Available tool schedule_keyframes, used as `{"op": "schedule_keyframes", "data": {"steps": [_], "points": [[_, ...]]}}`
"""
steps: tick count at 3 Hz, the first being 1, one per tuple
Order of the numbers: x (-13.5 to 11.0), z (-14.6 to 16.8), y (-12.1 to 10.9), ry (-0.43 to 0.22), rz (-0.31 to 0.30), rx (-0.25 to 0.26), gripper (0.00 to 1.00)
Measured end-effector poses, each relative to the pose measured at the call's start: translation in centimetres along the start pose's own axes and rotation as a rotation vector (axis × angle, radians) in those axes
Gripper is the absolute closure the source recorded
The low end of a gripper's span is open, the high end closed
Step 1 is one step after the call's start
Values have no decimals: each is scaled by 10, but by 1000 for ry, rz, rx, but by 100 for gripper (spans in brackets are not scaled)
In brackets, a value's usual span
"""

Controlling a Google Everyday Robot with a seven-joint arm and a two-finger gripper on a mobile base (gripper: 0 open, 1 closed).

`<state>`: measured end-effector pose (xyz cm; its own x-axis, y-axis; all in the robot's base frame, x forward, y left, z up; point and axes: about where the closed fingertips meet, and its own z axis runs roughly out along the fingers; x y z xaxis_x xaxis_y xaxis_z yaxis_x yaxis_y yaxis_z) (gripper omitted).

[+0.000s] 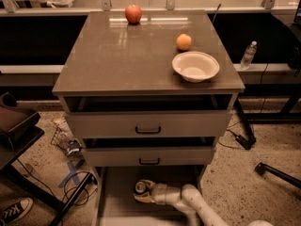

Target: Place pepsi can into bottom drawer

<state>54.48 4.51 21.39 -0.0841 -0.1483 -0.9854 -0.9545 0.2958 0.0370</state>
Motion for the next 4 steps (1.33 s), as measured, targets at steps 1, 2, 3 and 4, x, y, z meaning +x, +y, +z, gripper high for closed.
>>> {"op": "schedule_keyframes", "data": {"steps": [1,2,3,4], "points": [[18,6,5,32,13,-1,100],[17,8,7,30,14,-4,82],[17,10,8,28,15,-8,60],[16,12,10,27,16,-12,36]]}}
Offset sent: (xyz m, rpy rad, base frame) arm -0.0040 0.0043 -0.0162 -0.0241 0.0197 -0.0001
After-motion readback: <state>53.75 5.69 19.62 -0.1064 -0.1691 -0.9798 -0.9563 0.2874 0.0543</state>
